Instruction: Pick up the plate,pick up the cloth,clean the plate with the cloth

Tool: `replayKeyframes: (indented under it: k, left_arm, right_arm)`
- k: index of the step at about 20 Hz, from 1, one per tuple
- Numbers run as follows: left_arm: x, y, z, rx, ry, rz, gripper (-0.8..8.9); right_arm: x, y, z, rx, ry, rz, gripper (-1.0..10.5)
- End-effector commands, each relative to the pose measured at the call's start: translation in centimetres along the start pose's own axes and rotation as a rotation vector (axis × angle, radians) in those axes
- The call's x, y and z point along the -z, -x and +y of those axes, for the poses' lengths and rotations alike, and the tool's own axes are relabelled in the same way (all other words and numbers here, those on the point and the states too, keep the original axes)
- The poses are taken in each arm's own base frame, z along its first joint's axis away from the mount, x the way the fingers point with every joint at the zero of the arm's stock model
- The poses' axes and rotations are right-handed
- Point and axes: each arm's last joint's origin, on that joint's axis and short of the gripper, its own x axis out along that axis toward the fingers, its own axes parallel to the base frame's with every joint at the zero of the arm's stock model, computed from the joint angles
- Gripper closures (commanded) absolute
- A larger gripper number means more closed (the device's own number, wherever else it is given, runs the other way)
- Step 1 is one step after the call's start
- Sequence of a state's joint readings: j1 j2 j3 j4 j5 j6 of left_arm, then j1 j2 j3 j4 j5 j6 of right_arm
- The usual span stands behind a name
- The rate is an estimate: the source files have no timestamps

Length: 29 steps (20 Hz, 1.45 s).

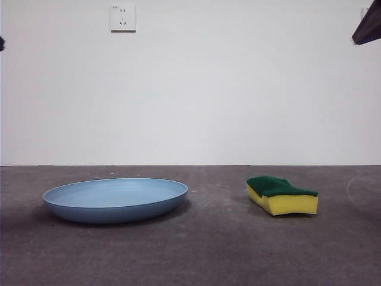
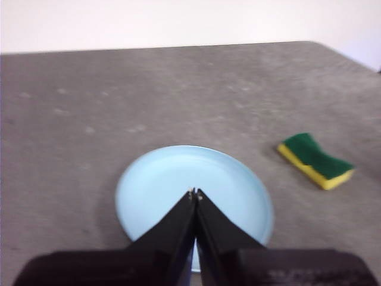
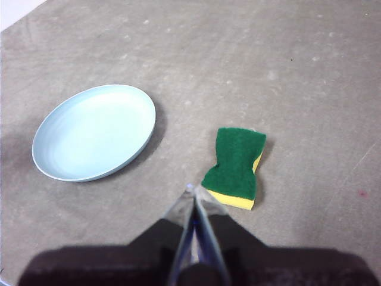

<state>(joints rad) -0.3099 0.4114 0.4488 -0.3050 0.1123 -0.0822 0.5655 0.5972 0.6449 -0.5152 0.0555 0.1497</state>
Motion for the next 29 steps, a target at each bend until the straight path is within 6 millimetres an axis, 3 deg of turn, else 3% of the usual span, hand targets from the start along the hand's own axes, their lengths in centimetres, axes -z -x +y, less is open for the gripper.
replayKeyframes:
  k: [1,7,15,22,29]
  left_arm:
    - [0.0,0.7,0.4,-0.063,-0.101,-0.049,8.14]
    - [3.0,1.9,1.7,-0.196,-0.088,-0.138,8.14]
    - [7.6,0.4,2.7,-0.232,-0.082,-0.218,8.14]
    - [10.0,-0.6,3.2,-0.249,-0.023,-0.154,8.14]
    - [10.4,-0.6,3.4,-0.267,-0.011,-0.111,8.14]
  right_arm:
    - [0.1,-0.1,0.0,0.002,-0.01,-0.003,9.5]
    - [0.1,-0.1,0.0,0.002,-0.01,-0.003,9.5]
    - [0.1,-0.1,0.0,0.002,-0.01,-0.003,9.5]
    - [0.1,-0.1,0.0,0.002,-0.01,-0.003,9.5]
    - [0.1,0.0,0.0,0.002,-0.01,-0.003,9.5]
